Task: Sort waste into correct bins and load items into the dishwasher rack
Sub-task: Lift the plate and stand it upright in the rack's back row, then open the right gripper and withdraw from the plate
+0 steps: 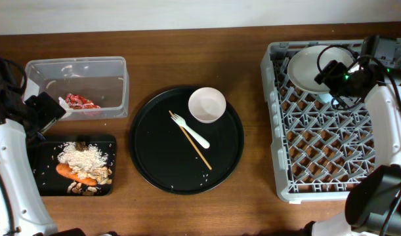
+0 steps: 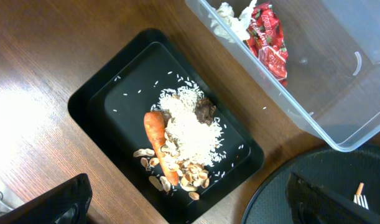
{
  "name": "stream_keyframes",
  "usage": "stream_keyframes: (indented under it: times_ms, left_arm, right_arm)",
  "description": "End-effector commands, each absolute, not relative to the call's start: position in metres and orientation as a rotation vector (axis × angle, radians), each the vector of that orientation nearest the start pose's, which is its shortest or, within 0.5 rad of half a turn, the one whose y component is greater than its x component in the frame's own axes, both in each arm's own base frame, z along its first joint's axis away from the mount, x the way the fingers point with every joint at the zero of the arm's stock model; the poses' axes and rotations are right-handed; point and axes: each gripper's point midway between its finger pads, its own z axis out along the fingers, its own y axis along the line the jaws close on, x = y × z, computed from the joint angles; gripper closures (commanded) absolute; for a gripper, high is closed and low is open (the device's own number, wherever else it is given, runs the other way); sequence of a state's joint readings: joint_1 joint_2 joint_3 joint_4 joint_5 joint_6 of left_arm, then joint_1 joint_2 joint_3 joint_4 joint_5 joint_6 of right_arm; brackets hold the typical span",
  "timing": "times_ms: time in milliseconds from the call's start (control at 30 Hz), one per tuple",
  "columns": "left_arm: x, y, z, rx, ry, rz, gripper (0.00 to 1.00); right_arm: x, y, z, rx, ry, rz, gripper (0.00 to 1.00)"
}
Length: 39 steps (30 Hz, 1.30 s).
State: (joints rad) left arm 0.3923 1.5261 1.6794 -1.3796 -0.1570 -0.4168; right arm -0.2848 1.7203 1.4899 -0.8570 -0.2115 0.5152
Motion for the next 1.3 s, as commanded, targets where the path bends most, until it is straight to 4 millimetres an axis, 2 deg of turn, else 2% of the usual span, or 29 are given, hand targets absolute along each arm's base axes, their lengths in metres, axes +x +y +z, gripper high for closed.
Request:
stream_keyframes:
  times_ms: [0,100,167,233,267,300,400,433,533,600,667,833,933,967,1033,1200,1267]
  left_arm:
    - [0.289,0.151,0.248,-1.151,2.524,0.216,0.01]
    - [0.289,0.151,0.248,-1.151,2.524,0.216,0.01]
    - [0.289,0.151,0.248,-1.151,2.524,0.216,0.01]
    - [0.289,0.151,0.248,-1.151,2.524,0.216,0.01]
    - [0.289,0.151,0.248,-1.151,2.524,0.216,0.01]
    - [0.289,0.151,0.248,-1.151,2.524,0.215,0.01]
    - [0.289,0.151,0.248,-1.151,2.524,0.215,0.01]
    - [0.289,0.151,0.248,-1.151,2.524,0.216,0.01]
    - [0.289,0.151,0.248,-1.151,2.524,0.216,0.01]
    - [0.289,0.151,0.248,-1.151,2.524,0.216,0.01]
    - [0.289,0.151,0.248,-1.151,2.524,0.216,0.01]
    - [0.289,0.151,0.248,-1.151,2.524,0.216,0.01]
    - [0.289,0.151,0.248,-1.151,2.524,0.216,0.01]
    - [0.289,0.151,0.248,-1.151,2.524,0.215,0.01]
    - [0.289,0.151,0.248,-1.151,2.524,0.216,0.01]
    - [0.289,0.151,0.248,-1.151,2.524,0.216,0.01]
    - [0.289,0.151,0.248,-1.151,2.524,0.216,0.01]
  right_arm:
    - [0.418,-0.079,0.137,1.053,2.522,0.401,0.23]
    - [0.421,-0.08,0.119,1.108,2.543,0.405,0.23]
    - [0.43,-0.085,0.114,1.097,2.523,0.389,0.24]
    - [0.435,-0.092,0.116,1.084,2.494,0.35,0.32]
    - [0.437,-0.096,0.117,1.082,2.48,0.326,0.5]
    - [0.44,-0.098,0.118,1.06,2.472,0.316,0.63]
    - [0.449,-0.1,0.13,0.962,2.461,0.298,0.96]
    - [0.451,-0.101,0.135,0.954,2.454,0.292,0.96]
    - [0.453,-0.112,0.172,0.902,2.407,0.211,0.96]
    - [0.448,-0.121,0.199,0.874,2.379,0.127,0.96]
    - [0.441,-0.125,0.214,0.862,2.378,0.07,0.96]
    - [0.42,-0.144,0.215,0.899,2.398,-0.129,0.96]
    - [0.408,-0.151,0.219,0.893,2.391,-0.404,0.96]
    - [0.407,-0.148,0.222,0.871,2.382,-0.475,0.96]
    - [0.413,-0.124,0.229,0.781,2.36,-0.593,0.96]
    - [0.414,-0.093,0.217,0.788,2.361,-0.618,0.96]
    - [0.412,-0.093,0.218,0.777,2.348,-0.673,0.96]
